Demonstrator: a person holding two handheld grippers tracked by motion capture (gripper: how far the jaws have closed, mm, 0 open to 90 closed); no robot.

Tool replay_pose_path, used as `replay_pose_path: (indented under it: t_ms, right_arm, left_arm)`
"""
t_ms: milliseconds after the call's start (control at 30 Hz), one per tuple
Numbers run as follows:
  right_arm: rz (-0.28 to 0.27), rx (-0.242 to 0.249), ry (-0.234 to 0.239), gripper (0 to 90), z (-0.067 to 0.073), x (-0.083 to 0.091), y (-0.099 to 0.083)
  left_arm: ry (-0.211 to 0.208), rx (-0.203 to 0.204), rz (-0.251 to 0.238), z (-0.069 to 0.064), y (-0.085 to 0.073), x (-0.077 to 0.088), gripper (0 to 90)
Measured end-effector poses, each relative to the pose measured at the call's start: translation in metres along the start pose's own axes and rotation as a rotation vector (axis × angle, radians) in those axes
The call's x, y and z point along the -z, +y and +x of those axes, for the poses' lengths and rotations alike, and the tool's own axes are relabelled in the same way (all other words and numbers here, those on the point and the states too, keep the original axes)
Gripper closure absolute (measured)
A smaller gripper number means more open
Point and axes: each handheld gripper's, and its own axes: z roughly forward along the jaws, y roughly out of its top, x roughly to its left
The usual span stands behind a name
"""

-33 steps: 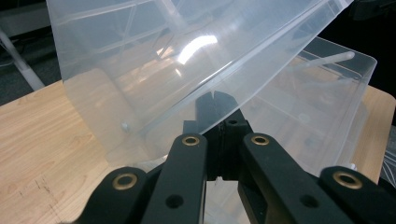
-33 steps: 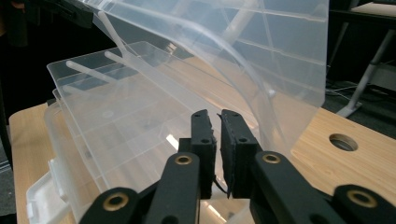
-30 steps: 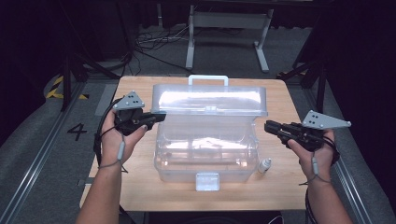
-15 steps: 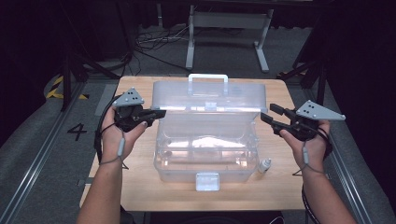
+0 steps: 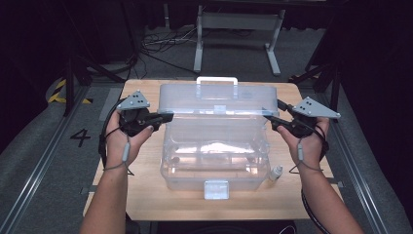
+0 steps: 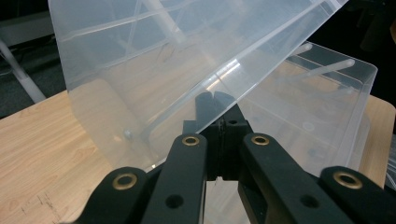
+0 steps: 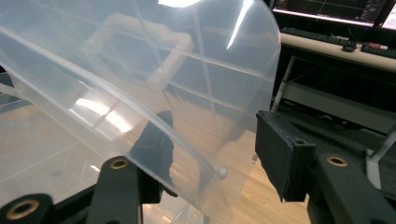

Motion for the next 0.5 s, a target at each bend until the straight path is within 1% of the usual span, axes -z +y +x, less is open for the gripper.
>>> replay_pose_path:
  t_ms: [67,100,133,233,300,333,367,400,433,500]
  right_arm:
    - [0.001,-0.005,-0.001,46.9,-0.0003,-0.0010,0.0001]
    - [-0.004,-0.018,-0.001,46.9,-0.0010,-0.0020,0.0010]
    - [-0.011,-0.020,-0.004,47.1,-0.0011,-0.0021,0.0016]
    - [-0.022,-0.004,-0.028,48.4,0.0008,-0.0023,0.0027]
    - [-0.026,0.034,-0.060,52.0,0.0034,-0.0011,0.0028]
    - [-0.025,0.043,-0.069,53.4,0.0043,-0.0007,0.0027]
    - [-0.016,0.049,-0.080,56.1,0.0051,-0.0001,0.0025]
    - [-0.016,0.049,-0.080,56.1,0.0051,-0.0001,0.0025]
    - [-0.011,0.044,-0.083,61.5,0.0042,0.0023,0.0018]
    - [-0.008,0.047,-0.084,64.9,0.0025,0.0040,0.0018]
  left_arm:
    - [-0.001,-0.001,0.000,0.0000,-0.0002,0.0001,90.0]
    - [-0.002,-0.003,0.002,-0.0001,-0.0002,0.0002,90.0]
    - [-0.002,-0.003,0.001,-0.0003,-0.0002,0.0000,90.0]
    - [-0.002,-0.001,-0.001,-0.0010,-0.0004,-0.0003,89.9]
    - [0.000,-0.001,0.000,-0.0014,-0.0008,-0.0003,89.7]
    - [0.005,-0.002,0.006,-0.0014,-0.0014,-0.0003,89.6]
    - [0.006,-0.003,0.011,-0.0011,-0.0021,0.0000,89.5]
    - [0.006,-0.003,0.011,-0.0011,-0.0021,0.0000,89.3]
    - [0.005,-0.003,0.013,-0.0001,-0.0035,0.0012,89.0]
    - [0.008,0.005,0.010,0.0006,-0.0046,0.0029,88.6]
